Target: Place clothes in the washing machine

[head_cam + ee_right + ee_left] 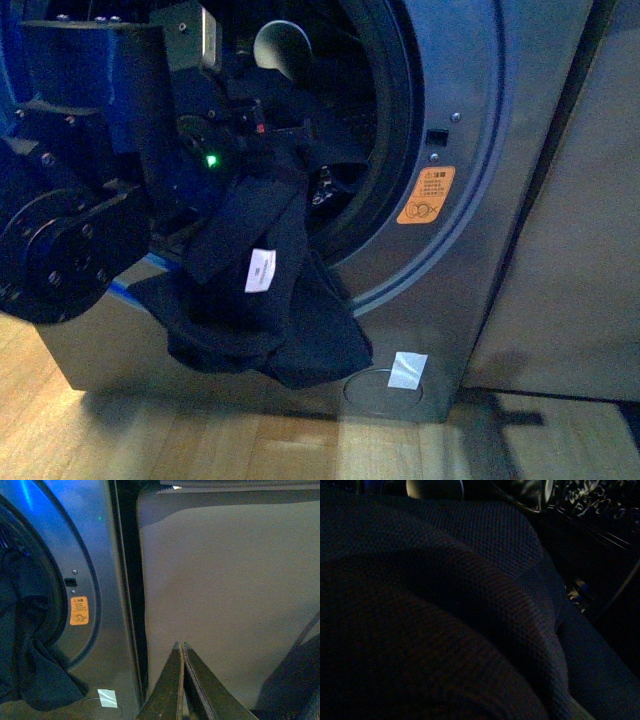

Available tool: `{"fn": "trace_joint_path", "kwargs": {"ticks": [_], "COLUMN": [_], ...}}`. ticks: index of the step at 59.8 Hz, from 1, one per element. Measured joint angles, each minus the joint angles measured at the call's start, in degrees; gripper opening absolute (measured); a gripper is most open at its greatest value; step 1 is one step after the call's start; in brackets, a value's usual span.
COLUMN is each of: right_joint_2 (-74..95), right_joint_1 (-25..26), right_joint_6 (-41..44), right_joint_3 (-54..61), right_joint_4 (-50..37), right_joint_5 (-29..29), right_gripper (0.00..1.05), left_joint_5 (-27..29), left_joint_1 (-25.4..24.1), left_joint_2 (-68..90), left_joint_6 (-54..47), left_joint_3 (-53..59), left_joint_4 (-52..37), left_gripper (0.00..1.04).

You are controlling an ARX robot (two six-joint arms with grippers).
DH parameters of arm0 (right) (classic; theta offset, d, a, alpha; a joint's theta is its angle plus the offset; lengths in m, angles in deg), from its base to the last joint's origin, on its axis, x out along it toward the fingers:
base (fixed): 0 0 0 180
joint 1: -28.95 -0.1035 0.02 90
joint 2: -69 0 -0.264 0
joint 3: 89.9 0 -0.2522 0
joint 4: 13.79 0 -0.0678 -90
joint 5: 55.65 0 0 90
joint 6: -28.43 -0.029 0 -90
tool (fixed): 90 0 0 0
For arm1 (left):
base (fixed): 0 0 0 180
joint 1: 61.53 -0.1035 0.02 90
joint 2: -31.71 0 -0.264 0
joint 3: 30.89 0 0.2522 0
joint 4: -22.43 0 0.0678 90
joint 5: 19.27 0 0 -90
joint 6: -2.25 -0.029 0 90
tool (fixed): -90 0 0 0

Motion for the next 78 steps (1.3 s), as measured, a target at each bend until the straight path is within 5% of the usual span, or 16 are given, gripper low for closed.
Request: {"fn": "trace_joint_path", "kwargs": {"ticks": [53,67,78], "right_joint_2": [-15.76,-25.44,-25.49], "right_joint_1": [0.04,0.04,0.04], "right_joint_6": [0.02,0.04,0.02], "right_joint_3": [3.61,3.56,3.56], "right_joint_4": [11.52,21.44,21.7], "right_joint_5": [0.0,0.07,0.07], "right_gripper": [0.02,0.02,0.02], "left_joint_5": [6.64,11.72,12.2], "left_joint_1": [-5.11,-5.16,-6.08], "left_joint_2": [27.39,33.53,34.62], "left_joint_6": [-4.87,-6.88,-7.43], "left_joint_3": [-59.23,-70.4,-70.86], "left_joint_4": [30.84,41.38,45.77], "left_gripper": [0.09,0.09,0.37]}}
